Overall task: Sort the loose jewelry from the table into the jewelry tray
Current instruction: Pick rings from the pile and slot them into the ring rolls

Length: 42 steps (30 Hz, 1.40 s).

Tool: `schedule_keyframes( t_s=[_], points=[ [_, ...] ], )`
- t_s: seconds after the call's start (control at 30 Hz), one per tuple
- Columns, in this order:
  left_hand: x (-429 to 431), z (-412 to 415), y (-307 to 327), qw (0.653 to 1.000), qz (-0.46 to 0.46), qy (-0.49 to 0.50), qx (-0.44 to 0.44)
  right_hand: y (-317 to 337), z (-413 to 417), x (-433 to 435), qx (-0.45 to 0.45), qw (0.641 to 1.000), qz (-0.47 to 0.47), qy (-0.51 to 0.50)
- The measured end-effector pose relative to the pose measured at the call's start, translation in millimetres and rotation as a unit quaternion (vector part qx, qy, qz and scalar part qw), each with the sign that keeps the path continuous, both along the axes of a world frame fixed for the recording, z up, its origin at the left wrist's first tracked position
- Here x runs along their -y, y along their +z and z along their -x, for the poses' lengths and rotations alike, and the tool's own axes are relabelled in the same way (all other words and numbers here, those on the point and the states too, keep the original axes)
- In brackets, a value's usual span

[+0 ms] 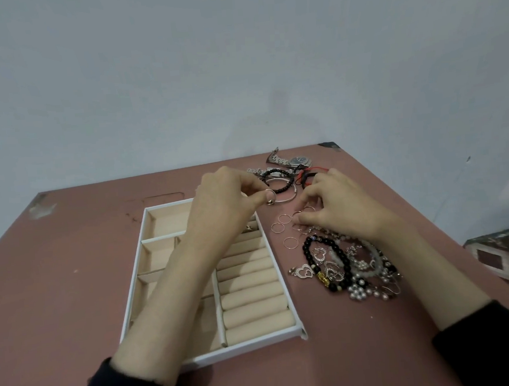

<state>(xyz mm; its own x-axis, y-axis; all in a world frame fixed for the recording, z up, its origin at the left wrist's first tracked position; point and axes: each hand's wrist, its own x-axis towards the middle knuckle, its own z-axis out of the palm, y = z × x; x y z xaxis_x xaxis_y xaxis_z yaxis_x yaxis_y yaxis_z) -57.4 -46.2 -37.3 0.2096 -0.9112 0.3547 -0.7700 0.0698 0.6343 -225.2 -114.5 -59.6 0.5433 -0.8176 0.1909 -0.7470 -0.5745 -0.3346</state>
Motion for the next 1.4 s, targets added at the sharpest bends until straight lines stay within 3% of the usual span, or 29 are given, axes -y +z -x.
schedule_keyframes(
  t_s=[0.33,0.57,0.7,1.0,1.17,1.4],
  points=[
    [-0.7,0.2,1.3,1.000,-0.001,-0.006,-0.008,-2.1,-4.3,2.6,0.046,0.999,0.001,-0.005],
    [-12.9,-16.4,3.7,1.000,0.000,-0.014,-0.018,10.7,-3.7,-9.5,0.295,0.949,-0.108,-0.026],
    [-34.5,-36.9,3.0,1.000,-0.008,-0.011,-0.002,19.0,-17.4,-23.7,0.375,0.911,-0.174,-0.008],
    [-62.2,-48.1,-6.2,0.997,-0.032,-0.071,-0.024,12.9,-53.8,-45.2,0.371,0.912,-0.168,0.050],
    [-60.2,-49.8,-8.0,0.994,-0.047,-0.080,0.054,11.3,-53.4,-44.1,0.358,0.919,-0.160,0.043],
    [-60.9,-51.5,-6.5,0.987,-0.067,-0.113,0.096,12.4,-55.3,-45.2,0.356,0.921,-0.148,0.049]
  ],
)
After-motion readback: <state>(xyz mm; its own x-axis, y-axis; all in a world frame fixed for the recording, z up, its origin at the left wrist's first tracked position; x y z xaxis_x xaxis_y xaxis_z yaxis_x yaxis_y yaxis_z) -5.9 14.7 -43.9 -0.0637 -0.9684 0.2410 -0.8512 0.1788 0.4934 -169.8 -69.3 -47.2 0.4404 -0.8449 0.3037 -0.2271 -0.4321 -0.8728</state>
